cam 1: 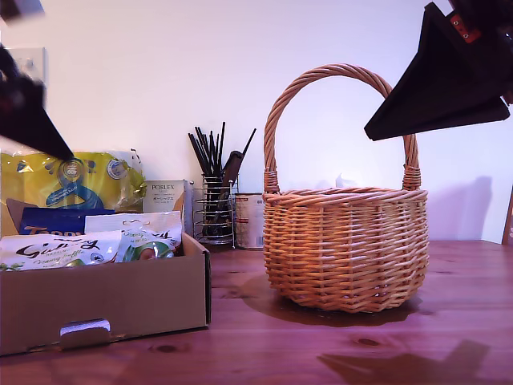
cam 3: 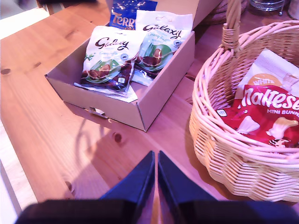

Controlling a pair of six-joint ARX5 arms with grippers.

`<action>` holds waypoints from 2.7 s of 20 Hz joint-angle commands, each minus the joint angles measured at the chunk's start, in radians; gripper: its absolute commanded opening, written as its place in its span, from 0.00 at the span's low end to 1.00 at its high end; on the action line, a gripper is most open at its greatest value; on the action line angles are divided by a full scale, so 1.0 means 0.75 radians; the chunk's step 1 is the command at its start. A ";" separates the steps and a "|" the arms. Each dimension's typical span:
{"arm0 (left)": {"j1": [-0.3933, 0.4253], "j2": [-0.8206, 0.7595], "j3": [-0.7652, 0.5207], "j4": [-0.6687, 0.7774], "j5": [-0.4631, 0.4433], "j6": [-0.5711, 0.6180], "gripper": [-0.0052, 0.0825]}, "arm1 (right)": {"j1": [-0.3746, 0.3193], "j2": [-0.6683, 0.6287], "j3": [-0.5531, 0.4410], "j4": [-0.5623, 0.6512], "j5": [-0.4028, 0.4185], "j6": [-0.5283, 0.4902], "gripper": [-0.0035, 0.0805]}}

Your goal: Move the bags of Easter eggs from the cardboard box on the left into the woven basket on the right side.

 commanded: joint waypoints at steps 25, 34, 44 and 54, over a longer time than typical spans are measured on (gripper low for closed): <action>-0.100 0.429 0.114 -0.393 0.146 -0.005 0.82 | 0.004 0.007 -0.012 -0.001 0.002 -0.009 0.03; -0.163 0.441 0.114 -0.428 0.071 -0.006 0.44 | 0.004 0.007 -0.012 -0.001 0.002 -0.009 0.03; -0.170 0.454 0.251 -0.505 0.084 -0.052 0.12 | 0.004 0.007 -0.012 -0.010 0.001 -0.008 0.03; -0.247 0.434 0.690 -0.781 0.495 -0.188 0.10 | 0.003 0.004 -0.012 -0.026 0.001 -0.008 0.03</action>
